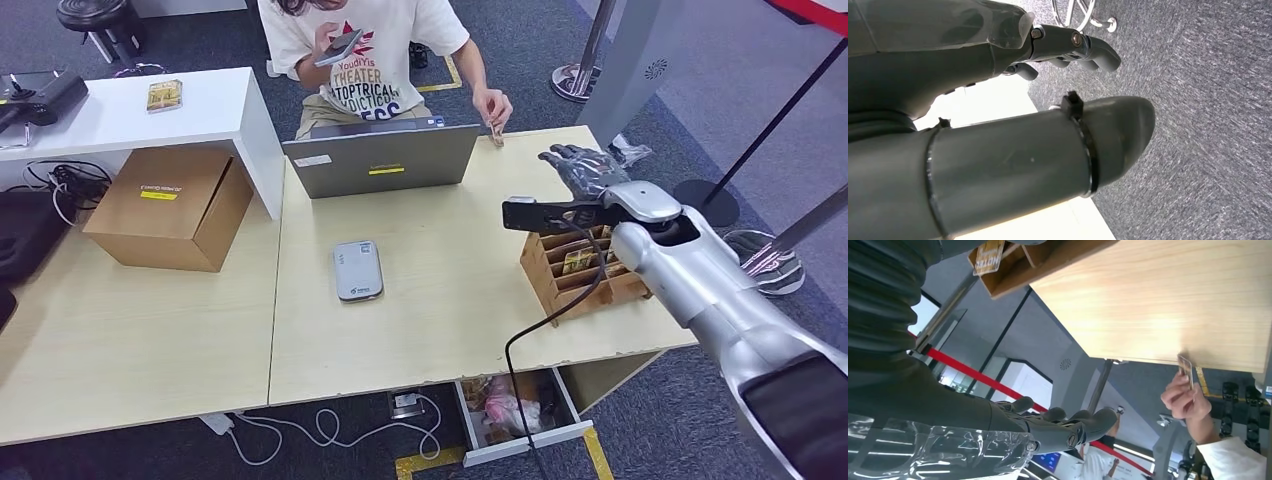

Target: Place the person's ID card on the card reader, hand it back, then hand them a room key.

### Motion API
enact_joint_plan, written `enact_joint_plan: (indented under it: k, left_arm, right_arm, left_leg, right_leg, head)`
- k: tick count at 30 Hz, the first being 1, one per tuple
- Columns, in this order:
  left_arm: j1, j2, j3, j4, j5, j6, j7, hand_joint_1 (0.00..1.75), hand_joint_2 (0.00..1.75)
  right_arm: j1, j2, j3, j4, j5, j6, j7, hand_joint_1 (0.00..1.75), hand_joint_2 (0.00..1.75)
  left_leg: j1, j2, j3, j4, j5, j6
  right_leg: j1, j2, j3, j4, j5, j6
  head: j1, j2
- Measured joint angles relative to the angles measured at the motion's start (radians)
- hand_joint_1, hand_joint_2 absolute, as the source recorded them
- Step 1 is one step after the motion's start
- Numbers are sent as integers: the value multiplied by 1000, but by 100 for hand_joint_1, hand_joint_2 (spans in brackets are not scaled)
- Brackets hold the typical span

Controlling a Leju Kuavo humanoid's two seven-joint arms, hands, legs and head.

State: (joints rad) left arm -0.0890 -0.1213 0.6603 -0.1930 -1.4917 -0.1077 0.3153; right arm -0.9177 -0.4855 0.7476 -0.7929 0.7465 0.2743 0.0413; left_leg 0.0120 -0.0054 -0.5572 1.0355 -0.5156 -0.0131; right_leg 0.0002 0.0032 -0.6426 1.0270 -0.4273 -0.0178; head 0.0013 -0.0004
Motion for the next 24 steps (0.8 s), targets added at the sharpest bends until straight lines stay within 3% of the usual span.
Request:
enact_joint_plan:
  k: [12,24]
  left_arm:
    - [-1,0,0,0,-2,-3,-4,0,0]
    - [-2,0,0,0,-3,-7,-9,0,0]
  right_arm:
    - [201,-41,-96,-168,30,-12,72,0,175]
    - [306,-83,-194,-281,66,-7,92,0,175]
  left_leg:
    - [0,0,-1,0,-1,1]
    - [0,0,-1,0,-1,1]
  right_leg:
    - [0,0,0,0,0,0]
    - [0,0,0,0,0,0]
  head:
    - [0,0]
    - [0,0]
